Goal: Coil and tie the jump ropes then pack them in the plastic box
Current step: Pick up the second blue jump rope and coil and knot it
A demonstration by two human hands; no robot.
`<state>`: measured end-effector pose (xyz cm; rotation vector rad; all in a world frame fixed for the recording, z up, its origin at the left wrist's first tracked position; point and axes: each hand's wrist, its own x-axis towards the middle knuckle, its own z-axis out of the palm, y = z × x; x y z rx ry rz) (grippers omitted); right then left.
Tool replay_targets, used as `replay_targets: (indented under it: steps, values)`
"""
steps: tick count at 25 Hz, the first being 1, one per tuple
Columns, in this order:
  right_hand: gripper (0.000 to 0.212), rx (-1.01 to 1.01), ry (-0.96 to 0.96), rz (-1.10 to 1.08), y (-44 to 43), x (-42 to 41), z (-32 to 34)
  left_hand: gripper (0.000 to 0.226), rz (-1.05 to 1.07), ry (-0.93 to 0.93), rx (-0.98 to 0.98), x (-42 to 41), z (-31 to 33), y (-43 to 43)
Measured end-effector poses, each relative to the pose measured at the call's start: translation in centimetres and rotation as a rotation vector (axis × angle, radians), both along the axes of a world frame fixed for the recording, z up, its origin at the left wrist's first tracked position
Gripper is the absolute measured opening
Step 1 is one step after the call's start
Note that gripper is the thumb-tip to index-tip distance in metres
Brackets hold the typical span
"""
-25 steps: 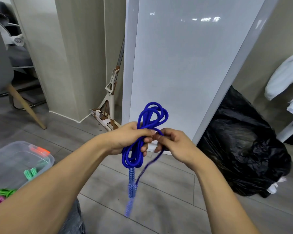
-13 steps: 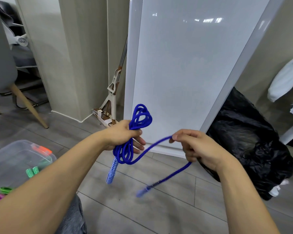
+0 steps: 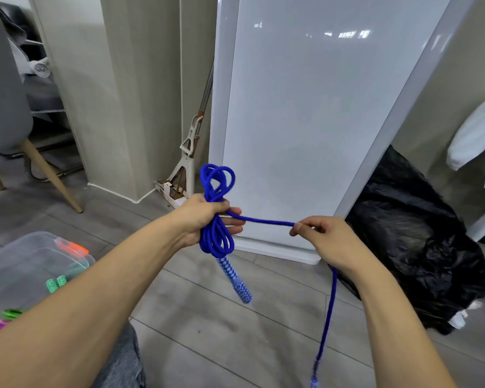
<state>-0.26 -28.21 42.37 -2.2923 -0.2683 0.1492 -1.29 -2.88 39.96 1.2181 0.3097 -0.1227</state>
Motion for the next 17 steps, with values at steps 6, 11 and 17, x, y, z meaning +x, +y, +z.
replay_targets:
  steps: [6,11,17]
  values:
    - [0.012,0.054,-0.132,0.166,1.8,-1.6,1.3,0.009,-0.286,-0.013,1.181,-0.5,-0.7,-0.7]
    - [0.004,0.080,-0.226,0.225,2.5,-1.6,1.5,0.036,-0.752,-0.209,1.653,-2.3,-0.2,-3.3]
    - [0.002,0.568,0.322,0.258,-0.3,0.3,-0.5,0.020,-0.718,-0.496,1.133,-4.9,2.8,-4.7]
